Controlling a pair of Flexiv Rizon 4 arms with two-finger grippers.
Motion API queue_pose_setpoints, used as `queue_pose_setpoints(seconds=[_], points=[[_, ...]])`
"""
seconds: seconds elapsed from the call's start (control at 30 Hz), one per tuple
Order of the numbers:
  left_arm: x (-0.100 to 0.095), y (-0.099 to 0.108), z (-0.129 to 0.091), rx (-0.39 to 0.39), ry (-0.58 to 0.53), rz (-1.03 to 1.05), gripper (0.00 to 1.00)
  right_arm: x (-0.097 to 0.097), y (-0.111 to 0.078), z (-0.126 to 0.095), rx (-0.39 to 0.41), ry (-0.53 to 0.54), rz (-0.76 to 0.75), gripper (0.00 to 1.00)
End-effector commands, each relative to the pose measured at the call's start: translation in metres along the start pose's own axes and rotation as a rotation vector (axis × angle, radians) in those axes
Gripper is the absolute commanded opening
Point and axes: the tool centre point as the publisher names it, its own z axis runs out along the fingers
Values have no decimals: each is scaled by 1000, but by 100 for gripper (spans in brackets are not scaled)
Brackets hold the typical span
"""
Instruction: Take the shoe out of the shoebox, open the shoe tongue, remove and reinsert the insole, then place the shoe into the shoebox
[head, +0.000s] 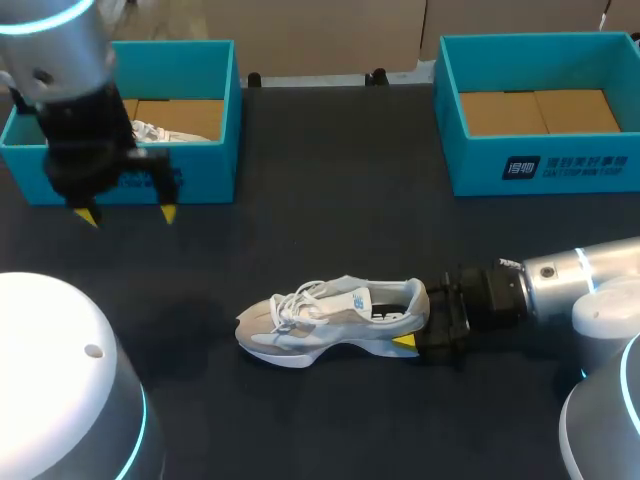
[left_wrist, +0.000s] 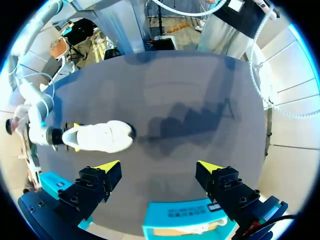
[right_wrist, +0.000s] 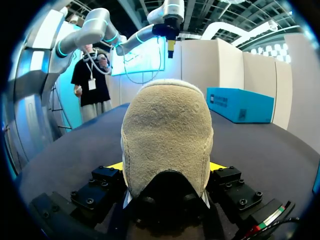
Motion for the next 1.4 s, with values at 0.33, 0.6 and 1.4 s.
queue_pose_setpoints(seconds=[0.33,0.6,1.4], points=[[-80,-28,31,39,-8,57,100,0,-1,2,2,-1,-1,0],[-88,-28,34,55,-12,72,100,0,-1,2,2,-1,-1,0],[-205,-21,84,76,67,72,100,0,-1,2,2,-1,-1,0]])
